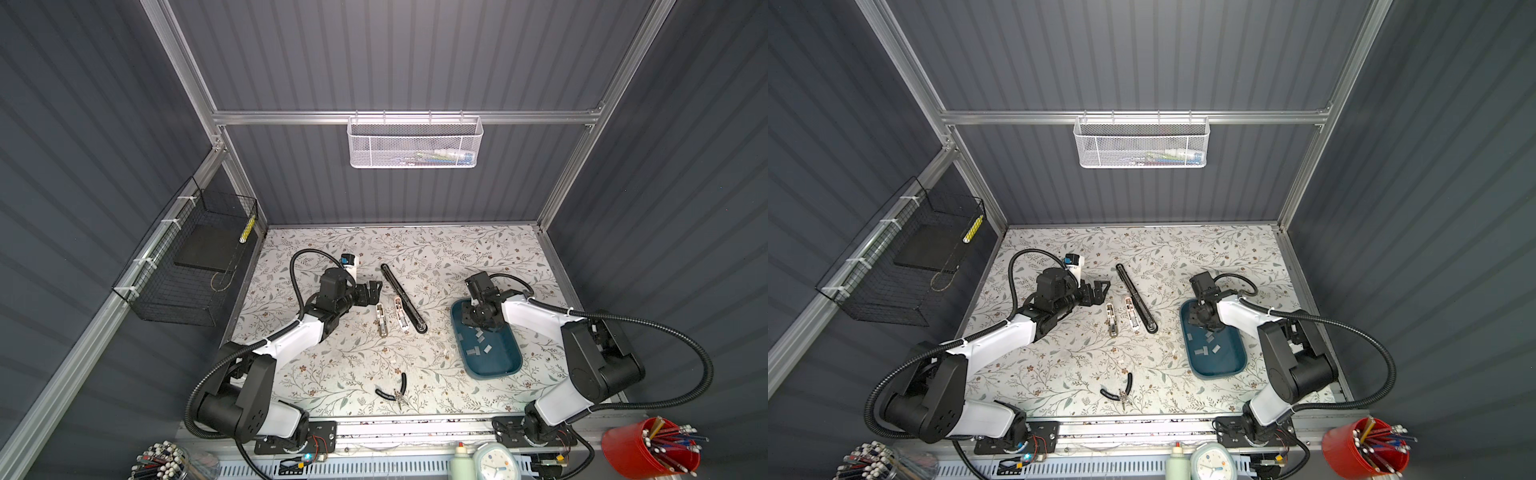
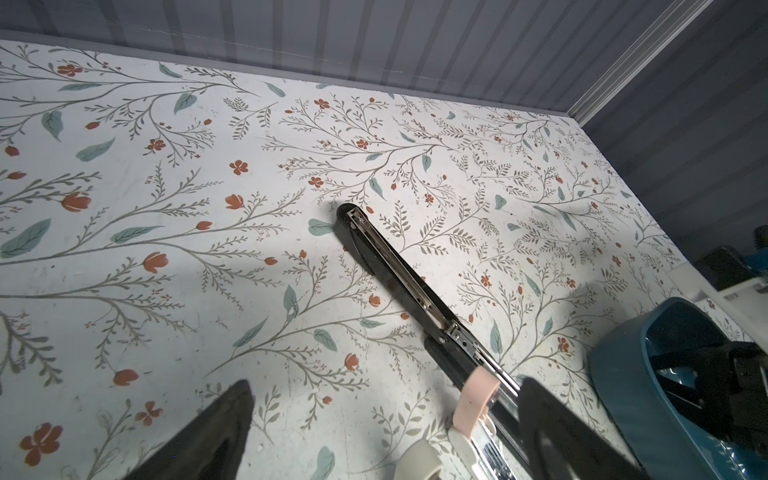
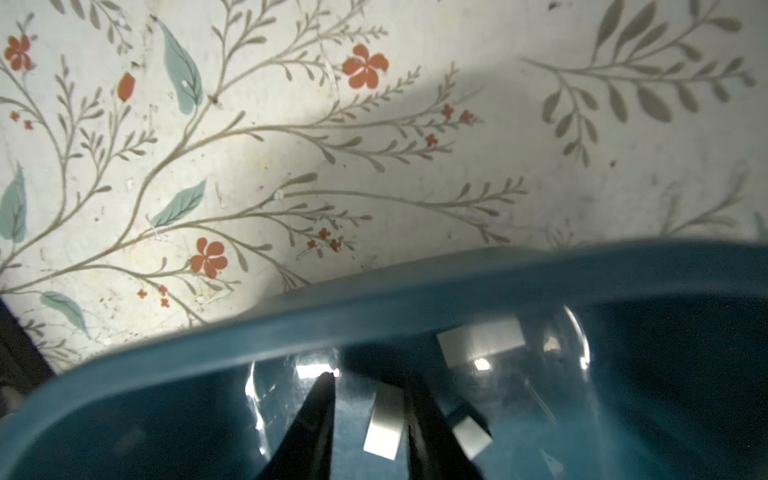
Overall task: Load the staples into the stapler
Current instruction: 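Lower the right gripper into the teal tray and pinch a staple strip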
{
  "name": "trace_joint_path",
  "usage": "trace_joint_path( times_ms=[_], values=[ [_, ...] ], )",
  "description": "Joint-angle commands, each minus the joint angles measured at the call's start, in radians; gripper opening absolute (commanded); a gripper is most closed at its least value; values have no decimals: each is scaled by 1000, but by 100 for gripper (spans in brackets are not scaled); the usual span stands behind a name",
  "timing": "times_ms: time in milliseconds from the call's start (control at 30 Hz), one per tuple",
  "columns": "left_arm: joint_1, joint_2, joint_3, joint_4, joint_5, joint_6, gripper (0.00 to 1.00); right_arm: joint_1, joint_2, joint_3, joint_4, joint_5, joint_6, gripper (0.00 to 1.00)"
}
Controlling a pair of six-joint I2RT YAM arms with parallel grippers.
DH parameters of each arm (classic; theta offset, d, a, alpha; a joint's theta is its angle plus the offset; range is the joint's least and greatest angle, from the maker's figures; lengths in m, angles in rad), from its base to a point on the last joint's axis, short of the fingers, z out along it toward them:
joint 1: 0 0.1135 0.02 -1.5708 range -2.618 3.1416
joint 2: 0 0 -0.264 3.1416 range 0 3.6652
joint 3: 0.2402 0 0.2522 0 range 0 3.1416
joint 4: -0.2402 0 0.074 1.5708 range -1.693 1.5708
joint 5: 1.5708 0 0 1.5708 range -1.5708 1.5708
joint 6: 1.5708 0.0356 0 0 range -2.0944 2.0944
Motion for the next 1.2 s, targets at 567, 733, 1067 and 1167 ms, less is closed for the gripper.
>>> trace_joint_path(
  times_ms=[567, 733, 1067, 1167],
  values=[
    [5, -46, -25, -9, 13, 8, 99, 23, -49, -19, -24, 57, 27, 36],
    [5, -54, -27, -13, 12, 6, 99, 40, -33, -37, -10, 55, 50, 36],
    [5, -69, -37, -16, 7, 6, 99, 39, 3, -33, -9, 74, 53, 35],
    [5, -66, -35, -16, 10, 7, 99, 40, 5, -32, -9, 81, 52, 35]
  ],
)
